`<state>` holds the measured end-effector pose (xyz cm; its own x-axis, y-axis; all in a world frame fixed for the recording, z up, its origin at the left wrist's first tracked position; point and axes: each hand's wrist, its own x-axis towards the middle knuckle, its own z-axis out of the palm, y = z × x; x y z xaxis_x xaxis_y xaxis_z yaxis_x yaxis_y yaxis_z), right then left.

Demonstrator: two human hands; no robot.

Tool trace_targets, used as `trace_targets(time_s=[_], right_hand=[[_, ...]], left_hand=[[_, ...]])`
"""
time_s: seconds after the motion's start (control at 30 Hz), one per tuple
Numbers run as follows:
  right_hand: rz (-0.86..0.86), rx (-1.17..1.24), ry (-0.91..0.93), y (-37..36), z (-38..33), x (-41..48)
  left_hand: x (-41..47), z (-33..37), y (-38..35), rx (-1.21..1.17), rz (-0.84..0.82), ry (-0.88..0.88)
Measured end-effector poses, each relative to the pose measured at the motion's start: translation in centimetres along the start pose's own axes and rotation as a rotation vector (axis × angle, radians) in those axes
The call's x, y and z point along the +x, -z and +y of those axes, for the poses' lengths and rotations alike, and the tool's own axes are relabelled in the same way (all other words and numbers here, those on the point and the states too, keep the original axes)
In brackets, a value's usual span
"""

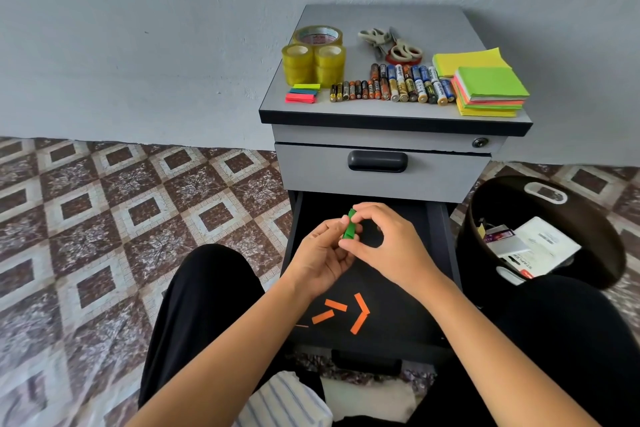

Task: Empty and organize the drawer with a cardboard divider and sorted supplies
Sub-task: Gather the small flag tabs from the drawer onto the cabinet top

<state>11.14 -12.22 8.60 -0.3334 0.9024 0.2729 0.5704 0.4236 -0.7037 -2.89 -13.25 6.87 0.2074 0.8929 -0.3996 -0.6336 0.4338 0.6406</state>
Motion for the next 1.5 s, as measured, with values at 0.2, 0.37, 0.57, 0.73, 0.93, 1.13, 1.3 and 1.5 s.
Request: trace_targets(time_s=[0.2, 0.37, 0.57, 0.73, 0.93, 1.13, 1.3, 1.5], right_hand=[[0.041, -0.004, 0.005, -0.4, 0.1, 0.0], [0.011, 0.059, -0.035, -0.1, -0.1, 0.0], [-0.104, 0.124, -0.183, 1.7, -0.2, 1.3], [-0.109, 0.126, -0.198, 2.2, -0.9, 2.8], [0.072, 0.222, -0.243, 2.1, -2.1, 5.8], [0.210, 0.163, -0.137, 1.8, -4.6, 10.6], [0.306, 0.045, -0.034, 1.2, -6.8, 15.2], [0.292, -0.103, 0.010, -0.8, -6.4, 18.4]], left_hand=[[-0.1, -0.1, -0.3, 0.038, 0.000, -0.004], [-0.2, 0.3, 0.0, 0.053, -0.008, 0.016], [-0.2, 2.8, 0.3, 0.268, -0.099, 0.079], [-0.2, 5.6, 0.0, 0.517, -0.126, 0.053], [-0.2, 9.6, -1.0, 0.955, 0.019, -0.213], [1.2, 13.8, -2.8, 1.048, 0.259, -0.483], [3.4, 17.6, -3.7, 1.120, 0.454, -0.627], [5.3, 19.4, -3.9, 1.336, 0.598, -0.635]])
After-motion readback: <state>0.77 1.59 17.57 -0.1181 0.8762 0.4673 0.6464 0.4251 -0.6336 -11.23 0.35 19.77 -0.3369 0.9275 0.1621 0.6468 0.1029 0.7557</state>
